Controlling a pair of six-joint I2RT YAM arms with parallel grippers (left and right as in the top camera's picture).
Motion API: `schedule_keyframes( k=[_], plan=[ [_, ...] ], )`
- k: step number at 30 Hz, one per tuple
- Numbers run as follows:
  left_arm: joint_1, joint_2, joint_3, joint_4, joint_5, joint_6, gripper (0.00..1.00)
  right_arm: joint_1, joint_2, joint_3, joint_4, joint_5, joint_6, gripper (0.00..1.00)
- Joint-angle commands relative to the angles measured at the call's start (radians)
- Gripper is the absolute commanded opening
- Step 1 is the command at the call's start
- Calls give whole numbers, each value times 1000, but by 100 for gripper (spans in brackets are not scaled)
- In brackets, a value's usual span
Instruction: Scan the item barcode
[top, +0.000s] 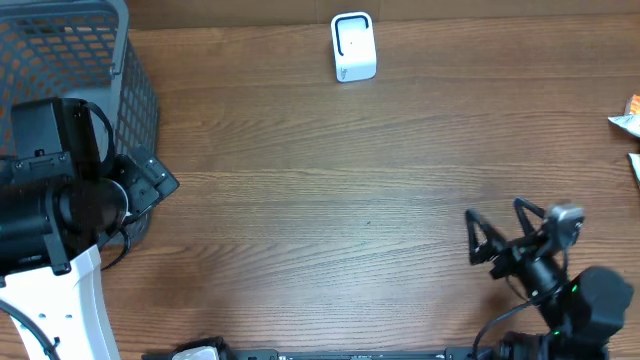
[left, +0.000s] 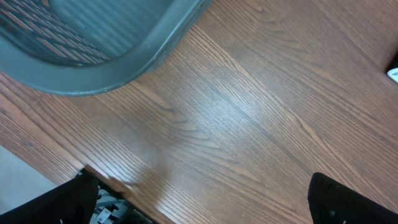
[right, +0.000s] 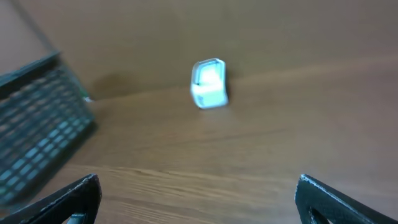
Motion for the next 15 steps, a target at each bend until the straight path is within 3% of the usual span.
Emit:
schedule_keyframes(
  k=[1, 15],
  plan=[
    [4, 0, -1, 1, -10, -16, 100, 62, -73, -54, 43, 89, -12, 100],
    [4, 0, -1, 1, -10, -16, 100, 76, -198, -248, 285, 222, -12, 100]
  ],
)
